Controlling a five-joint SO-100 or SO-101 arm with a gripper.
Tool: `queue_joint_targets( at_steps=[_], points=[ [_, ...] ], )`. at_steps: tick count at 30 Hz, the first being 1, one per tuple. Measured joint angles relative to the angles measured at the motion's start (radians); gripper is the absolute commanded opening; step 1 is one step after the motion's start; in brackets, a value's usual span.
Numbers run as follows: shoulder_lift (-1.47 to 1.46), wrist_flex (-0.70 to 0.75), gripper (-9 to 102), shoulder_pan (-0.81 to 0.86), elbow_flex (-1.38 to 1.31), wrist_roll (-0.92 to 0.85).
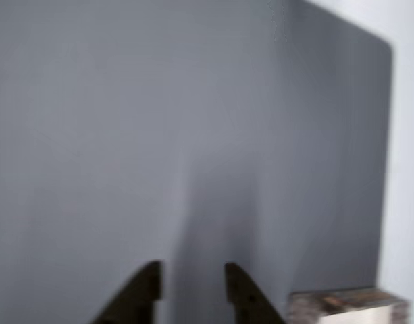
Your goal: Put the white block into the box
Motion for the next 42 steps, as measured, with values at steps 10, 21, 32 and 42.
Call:
queue_joint_targets(
  at_steps=[10, 21, 32, 42],
  points=[
    [0.052, 0.192, -2, -0.114, 0.031, -0.36],
    [0.172, 0.325, 0, -0.278, 0.032, -0.485],
    [0.284, 0.06, 3, -0.466, 0.169, -0.476],
    [0.632, -0.054, -2, -0.491, 0.518, -0.71]
  ],
)
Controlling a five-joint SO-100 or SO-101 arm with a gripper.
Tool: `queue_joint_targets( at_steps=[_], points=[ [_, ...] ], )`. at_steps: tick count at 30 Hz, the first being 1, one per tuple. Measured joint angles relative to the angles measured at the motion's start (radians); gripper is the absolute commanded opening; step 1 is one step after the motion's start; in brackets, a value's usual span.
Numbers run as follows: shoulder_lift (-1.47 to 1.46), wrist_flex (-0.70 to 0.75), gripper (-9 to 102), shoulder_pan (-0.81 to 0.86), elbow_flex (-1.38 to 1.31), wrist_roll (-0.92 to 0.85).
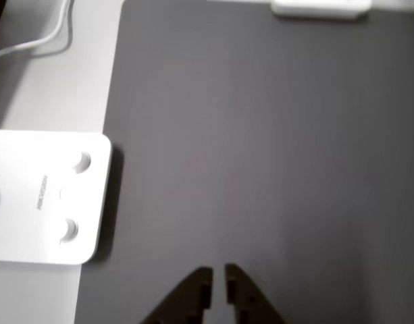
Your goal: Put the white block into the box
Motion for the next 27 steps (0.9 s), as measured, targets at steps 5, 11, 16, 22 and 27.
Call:
queue_joint_targets(
  at_steps=[5, 11, 16, 22, 27],
  points=[
    [0.176, 0.018, -2, 0.0, 0.13, -0.029],
    [0.331, 0.083, -2, 0.0, 0.23, -0.038],
    [0.442, 0.107, -2, -0.003, 0.322, -0.089],
    [0.552, 0.23, -2, -0.029, 0.373, -0.115],
    [0.629, 0.273, -2, -0.029, 0.411, -0.132]
  ],
)
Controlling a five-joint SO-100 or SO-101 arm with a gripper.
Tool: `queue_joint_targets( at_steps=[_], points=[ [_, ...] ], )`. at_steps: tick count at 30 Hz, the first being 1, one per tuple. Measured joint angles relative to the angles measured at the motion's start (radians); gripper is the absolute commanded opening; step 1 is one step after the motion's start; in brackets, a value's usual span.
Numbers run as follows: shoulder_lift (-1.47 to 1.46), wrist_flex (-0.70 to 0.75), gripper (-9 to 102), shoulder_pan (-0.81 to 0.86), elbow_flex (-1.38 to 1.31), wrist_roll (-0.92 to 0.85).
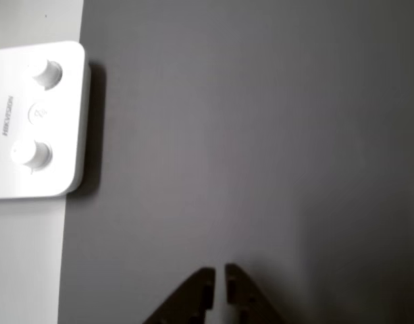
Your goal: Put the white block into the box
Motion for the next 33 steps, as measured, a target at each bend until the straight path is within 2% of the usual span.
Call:
queue_joint_targets(
  at_steps=[16, 25, 33],
  points=[
    [0.0, 0.034, -2, 0.0, 0.055, -0.086],
    [0.0, 0.064, -2, 0.034, 0.055, 0.094],
    [0.0, 0.066, -2, 0.057, 0.055, 0.112]
  ],
)
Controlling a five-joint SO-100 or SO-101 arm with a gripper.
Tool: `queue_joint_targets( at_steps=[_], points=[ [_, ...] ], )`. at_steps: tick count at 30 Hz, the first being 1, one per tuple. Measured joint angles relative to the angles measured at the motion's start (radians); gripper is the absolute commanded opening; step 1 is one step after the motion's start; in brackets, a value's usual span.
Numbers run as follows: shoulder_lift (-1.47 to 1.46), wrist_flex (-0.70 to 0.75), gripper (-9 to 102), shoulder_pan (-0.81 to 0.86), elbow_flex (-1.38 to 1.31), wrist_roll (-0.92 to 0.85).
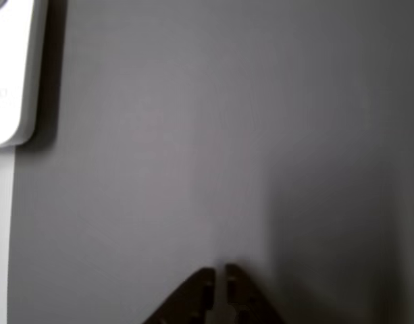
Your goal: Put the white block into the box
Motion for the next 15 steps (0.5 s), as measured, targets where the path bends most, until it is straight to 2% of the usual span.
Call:
queue_joint_targets(
  at_steps=[15],
  points=[
    [0.0, 0.0, -2, 0.009, 0.0, 0.0]
  ],
)
